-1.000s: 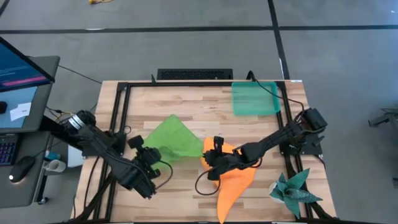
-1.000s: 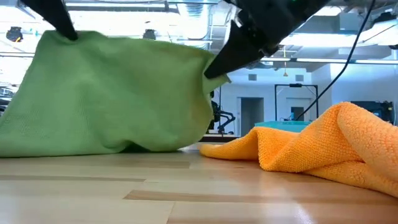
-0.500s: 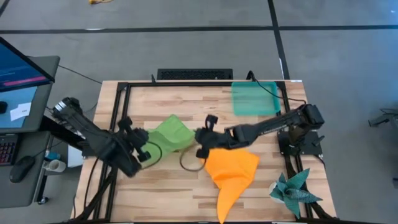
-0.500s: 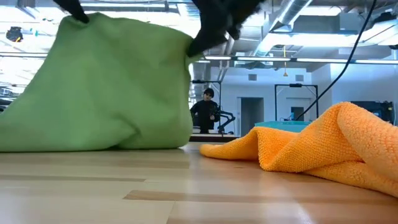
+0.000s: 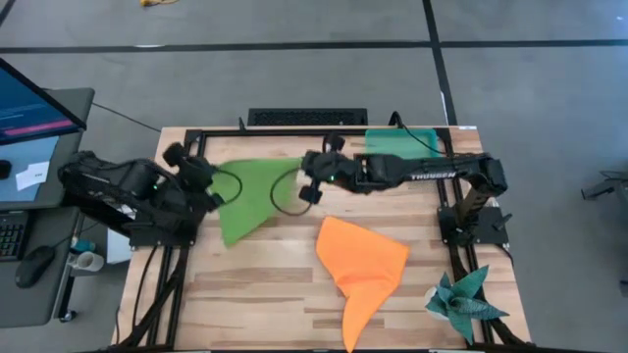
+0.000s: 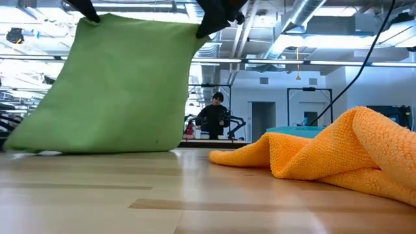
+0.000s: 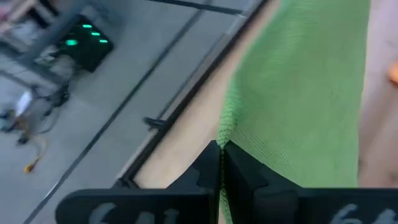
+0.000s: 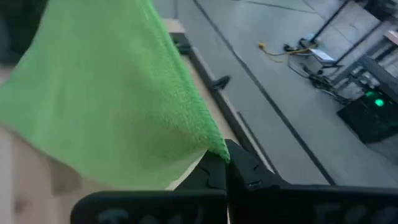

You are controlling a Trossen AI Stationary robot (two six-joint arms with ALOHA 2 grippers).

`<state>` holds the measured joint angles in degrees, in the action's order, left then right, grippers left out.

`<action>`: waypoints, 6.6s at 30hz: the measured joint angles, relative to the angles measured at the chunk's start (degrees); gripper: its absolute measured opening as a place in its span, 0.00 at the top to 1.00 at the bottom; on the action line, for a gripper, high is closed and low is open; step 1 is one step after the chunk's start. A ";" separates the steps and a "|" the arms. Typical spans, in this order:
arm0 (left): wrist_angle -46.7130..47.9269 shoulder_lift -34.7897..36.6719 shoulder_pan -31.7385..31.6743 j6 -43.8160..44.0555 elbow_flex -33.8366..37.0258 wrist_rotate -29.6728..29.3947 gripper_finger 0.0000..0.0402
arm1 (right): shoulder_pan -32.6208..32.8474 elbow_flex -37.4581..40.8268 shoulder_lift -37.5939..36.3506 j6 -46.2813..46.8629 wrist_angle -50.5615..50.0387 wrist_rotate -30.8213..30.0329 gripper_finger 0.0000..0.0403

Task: Roll microfiber towels into tight, uniform cylinder then place into a basket
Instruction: Fold the green microfiber towel

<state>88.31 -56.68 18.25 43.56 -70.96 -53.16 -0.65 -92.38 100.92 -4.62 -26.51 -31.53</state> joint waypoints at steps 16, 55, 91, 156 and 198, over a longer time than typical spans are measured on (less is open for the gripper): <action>-22.89 1.65 -14.72 -35.37 -0.07 -19.11 1.00 | -6.55 -1.05 0.09 -3.41 8.75 -2.32 0.99; -19.96 -5.22 -19.72 -32.93 -0.04 -17.13 1.00 | 1.82 -0.98 -3.67 -12.41 7.63 -17.83 0.99; -5.51 -1.11 -18.67 -17.76 5.86 35.95 1.00 | 12.87 -1.11 5.19 8.00 -16.91 3.80 0.99; -25.40 -1.72 -4.81 3.38 28.20 7.86 1.00 | 1.81 -0.98 19.96 -0.17 -21.63 6.58 0.99; -25.95 -1.71 -8.11 -1.29 28.17 11.84 0.71 | -7.41 -0.87 19.96 1.11 -17.50 16.82 0.99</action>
<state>62.36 -58.39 10.13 42.26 -42.78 -41.31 -8.05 -93.25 120.88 -3.51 -44.01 -14.71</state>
